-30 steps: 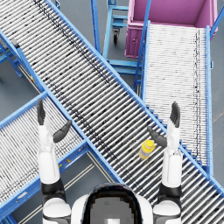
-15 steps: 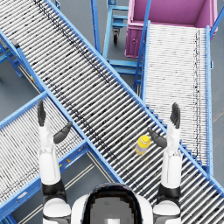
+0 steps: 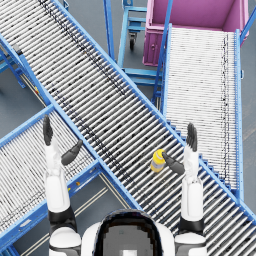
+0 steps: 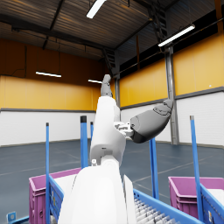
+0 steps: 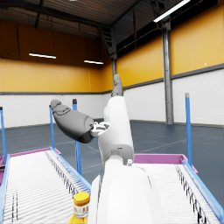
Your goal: Pick up the oil and place it on the left assembly line, put the cola on the right, and keep Sprite still
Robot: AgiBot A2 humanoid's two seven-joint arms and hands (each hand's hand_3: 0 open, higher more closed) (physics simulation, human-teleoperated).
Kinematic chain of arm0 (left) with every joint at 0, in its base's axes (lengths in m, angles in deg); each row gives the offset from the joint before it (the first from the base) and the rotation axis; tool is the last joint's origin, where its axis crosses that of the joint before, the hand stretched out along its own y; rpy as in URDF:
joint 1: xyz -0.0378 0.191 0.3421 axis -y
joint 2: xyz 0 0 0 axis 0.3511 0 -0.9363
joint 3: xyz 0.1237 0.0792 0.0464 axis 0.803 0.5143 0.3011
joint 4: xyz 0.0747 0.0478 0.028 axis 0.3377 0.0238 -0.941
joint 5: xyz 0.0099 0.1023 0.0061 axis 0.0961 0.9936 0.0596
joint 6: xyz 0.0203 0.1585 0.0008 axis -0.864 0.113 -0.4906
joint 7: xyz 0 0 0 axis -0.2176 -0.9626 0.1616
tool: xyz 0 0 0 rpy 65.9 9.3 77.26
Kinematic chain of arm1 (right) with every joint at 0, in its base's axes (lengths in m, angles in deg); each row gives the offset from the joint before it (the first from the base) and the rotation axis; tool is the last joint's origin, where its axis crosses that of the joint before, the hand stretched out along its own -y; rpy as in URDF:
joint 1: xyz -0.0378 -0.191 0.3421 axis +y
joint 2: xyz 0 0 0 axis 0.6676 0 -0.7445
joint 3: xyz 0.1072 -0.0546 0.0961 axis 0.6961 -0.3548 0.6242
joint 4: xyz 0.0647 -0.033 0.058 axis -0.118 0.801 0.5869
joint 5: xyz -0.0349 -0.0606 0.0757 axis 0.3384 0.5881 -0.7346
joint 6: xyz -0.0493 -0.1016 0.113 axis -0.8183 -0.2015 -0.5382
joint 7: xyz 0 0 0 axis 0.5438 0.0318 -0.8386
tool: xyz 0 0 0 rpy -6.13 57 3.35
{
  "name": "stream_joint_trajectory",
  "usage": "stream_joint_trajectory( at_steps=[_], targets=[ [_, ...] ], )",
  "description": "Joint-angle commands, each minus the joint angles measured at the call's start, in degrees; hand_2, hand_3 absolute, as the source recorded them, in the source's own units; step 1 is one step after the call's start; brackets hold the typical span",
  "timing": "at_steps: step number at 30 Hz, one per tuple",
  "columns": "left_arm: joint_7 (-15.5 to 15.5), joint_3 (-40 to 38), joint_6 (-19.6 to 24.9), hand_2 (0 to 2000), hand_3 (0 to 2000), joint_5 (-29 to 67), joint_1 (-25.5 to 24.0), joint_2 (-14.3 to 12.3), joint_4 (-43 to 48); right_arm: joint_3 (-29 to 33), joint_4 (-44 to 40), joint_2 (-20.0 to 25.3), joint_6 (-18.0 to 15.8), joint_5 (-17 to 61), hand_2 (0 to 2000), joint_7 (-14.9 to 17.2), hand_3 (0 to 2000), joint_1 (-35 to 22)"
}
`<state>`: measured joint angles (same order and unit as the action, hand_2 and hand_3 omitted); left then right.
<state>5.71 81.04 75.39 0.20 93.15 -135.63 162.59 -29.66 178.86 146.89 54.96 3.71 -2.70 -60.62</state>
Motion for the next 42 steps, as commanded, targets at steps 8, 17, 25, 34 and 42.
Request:
stream_joint_trajectory(
  at_steps=[8,17,25,34,42],
  targets=[
    [0.00,1.39,0.00,0,0,0.00,-0.78,-0.42,0.36,-8.18,-6.29,-1.57,0.00,0.01,0,0.00,0,9.06],
    [0.00,1.94,0.00,0,0,0.00,0.21,-0.63,-0.59,-12.72,-25.71,0.53,0.00,0.00,0,0.00,0,6.35],
    [0.00,1.98,0.00,0,0,0.00,-0.45,-1.03,-1.52,-16.41,-41.55,3.88,0.00,-0.01,0,0.00,0,-0.19],
    [0.00,0.15,0.00,0,0,0.00,0.01,-1.30,-3.58,-18.60,-51.16,7.08,-1.34,0.14,2000,0.17,653,-6.99],
    [0.00,1.05,0.00,0,0,-0.01,-1.58,-1.77,-2.68,-18.87,-29.94,4.60,4.48,0.39,2000,1.02,2000,-4.00]
  ],
)
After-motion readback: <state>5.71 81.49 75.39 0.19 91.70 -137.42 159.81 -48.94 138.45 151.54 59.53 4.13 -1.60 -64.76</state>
